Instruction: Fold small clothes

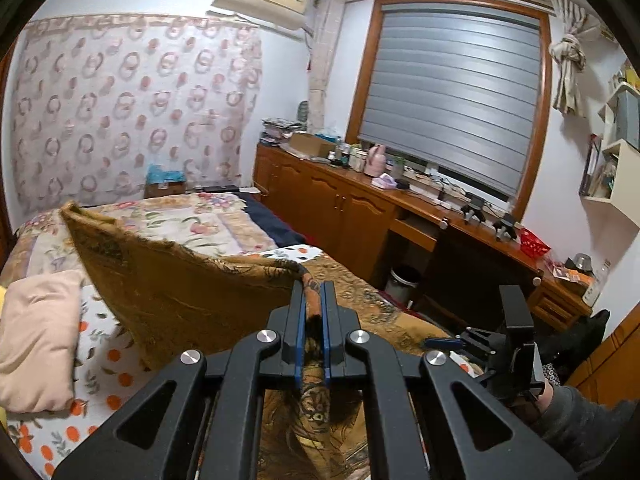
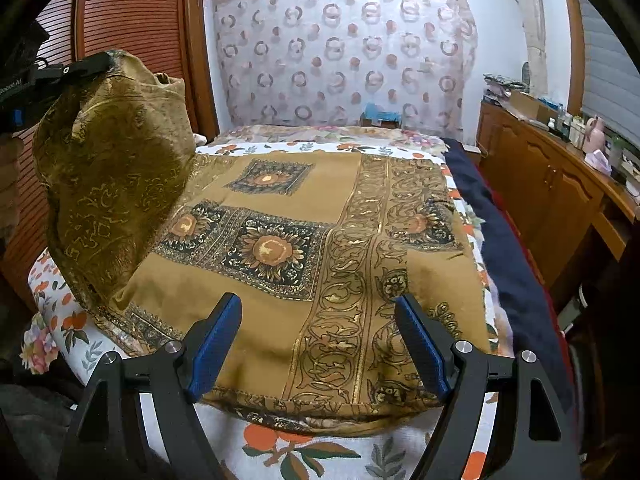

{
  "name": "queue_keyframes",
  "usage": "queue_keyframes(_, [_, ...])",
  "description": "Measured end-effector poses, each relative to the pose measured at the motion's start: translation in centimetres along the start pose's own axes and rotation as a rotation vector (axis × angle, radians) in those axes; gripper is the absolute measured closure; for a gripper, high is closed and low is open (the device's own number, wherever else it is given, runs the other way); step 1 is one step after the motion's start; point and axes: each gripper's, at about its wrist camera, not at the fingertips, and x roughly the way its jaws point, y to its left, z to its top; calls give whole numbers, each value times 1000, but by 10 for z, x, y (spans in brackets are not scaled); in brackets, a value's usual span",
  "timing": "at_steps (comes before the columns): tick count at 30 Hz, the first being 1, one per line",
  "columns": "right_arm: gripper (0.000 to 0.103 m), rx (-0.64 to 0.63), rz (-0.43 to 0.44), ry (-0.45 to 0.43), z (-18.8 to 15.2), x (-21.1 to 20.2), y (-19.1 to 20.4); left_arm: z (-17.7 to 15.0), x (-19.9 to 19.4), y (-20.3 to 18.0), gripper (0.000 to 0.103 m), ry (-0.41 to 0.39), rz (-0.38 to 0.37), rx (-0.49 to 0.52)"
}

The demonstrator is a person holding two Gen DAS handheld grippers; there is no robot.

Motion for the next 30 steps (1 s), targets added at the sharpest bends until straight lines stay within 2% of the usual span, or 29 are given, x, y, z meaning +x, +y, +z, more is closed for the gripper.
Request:
queue_keyframes(7, [22, 15, -19, -29, -3, -7, -1, 28, 17, -33, 96, -7, -40, 61])
queue_keyframes(11, [22, 31, -25, -43, -7, -11, -4, 35, 29, -42, 93, -8, -25, 75])
queue_keyframes(14, [22, 43, -24, -43, -10, -11, -4, 25, 39, -36, 72, 39, -48, 68])
queue_keyframes(15, [22, 44, -26, -42, -11, -10, -3, 19, 39, -31, 59, 46, -37, 68])
queue_keyframes(17, [22, 48, -28, -41, -12, -9, -2, 12, 40, -27, 54, 70, -18, 75])
queue_keyframes(20, [22, 58, -29, -45, -10, -8, -1, 6, 39, -20, 40, 87, 6, 73])
queue_keyframes(22, [22, 57, -25, -53, -7, -8, 3, 1, 31, -11, 25, 84, 24, 64])
queue_keyframes(24, [22, 48, -23, -55, -4, -7, 7, -5, 22, -3, 24, 85, 40, 54])
queue_keyframes(30, [23, -16, -17, -17, 3, 14, 11, -34, 3, 15, 24, 104, 154, 64])
